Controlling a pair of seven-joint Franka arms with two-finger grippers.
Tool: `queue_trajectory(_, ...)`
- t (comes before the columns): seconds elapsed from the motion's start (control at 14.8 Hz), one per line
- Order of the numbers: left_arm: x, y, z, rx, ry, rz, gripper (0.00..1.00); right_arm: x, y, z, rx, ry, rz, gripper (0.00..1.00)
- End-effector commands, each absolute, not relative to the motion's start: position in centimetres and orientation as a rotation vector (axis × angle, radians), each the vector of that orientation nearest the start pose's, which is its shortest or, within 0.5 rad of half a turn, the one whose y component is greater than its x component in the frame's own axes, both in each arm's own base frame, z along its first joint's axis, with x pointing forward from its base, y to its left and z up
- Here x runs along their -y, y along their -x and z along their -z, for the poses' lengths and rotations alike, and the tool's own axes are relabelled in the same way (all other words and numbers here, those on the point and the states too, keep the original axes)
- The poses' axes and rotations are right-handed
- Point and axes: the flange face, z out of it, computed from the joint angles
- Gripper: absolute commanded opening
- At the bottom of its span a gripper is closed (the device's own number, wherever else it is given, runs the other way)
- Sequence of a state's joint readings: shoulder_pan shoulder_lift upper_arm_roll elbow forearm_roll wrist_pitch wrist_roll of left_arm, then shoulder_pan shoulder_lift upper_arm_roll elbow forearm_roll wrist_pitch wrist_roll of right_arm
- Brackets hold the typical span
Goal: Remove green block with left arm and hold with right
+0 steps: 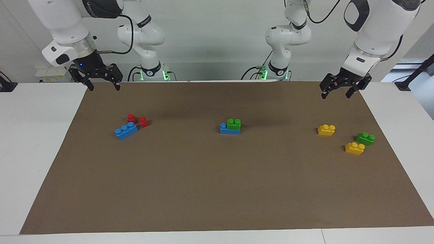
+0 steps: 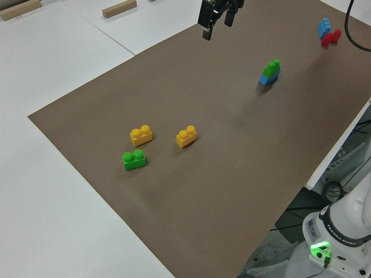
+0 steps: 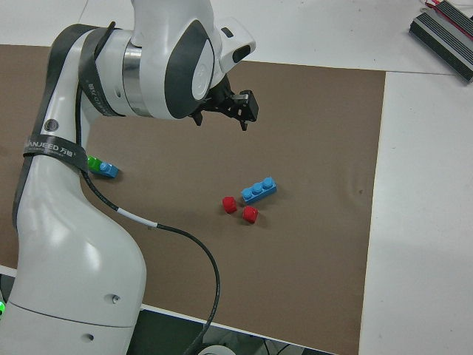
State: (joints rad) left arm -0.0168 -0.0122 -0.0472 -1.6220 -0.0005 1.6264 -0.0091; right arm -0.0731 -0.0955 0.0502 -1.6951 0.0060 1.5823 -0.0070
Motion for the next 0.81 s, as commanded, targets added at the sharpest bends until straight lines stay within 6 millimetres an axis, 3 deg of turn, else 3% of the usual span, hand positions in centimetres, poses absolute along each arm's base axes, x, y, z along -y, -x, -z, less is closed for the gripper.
queue_trajectory(0.0,3.3,-55.5,-61.3,-0.1,3.16,0.045,1.0,1.6,-52.5,-61.9,0.0,3.159,-0.028,1.0)
queue_trajectory(0.27,3.3,-55.6,-61.3,-0.102,3.159,0.05,1.0,1.6,-52.3,-61.9,-0.051,3.157,-0.03,1.0)
queue_trajectory(0.4,3.4,-55.6,-61.3,-0.102,3.16,0.053,1.0,1.1,-52.2,-61.5,-0.176,3.146,-0.038,1.0)
queue_trajectory(0.61,3.8,-55.3,-61.0,-0.098,3.16,0.038,1.0,-0.4,-52.1,-60.6,-0.383,3.123,-0.017,1.0)
queue_trajectory(0.74,4.3,-55.3,-60.8,0.016,3.162,0.039,1.0,-2.4,-51.9,-59.1,-0.503,3.107,-0.028,1.0)
